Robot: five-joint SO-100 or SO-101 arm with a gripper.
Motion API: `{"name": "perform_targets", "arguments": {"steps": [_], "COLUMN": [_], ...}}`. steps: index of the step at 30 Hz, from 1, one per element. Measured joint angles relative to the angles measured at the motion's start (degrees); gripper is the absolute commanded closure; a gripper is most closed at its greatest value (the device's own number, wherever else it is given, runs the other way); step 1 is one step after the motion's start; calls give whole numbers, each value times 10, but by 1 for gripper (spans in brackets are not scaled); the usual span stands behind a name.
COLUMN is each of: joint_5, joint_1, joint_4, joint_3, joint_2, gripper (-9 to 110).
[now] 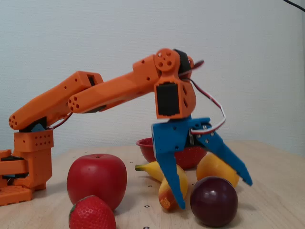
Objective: Put the plum in the red bowl.
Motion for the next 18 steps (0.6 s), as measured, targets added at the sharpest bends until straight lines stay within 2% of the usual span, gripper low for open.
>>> {"name": "perform_targets", "arguments": {"steps": [18], "joint_5": [15], "joint_1": [-2], "joint_4": [-11], "joint_3": [0], "joint_2": [-18], "gripper": [49]}}
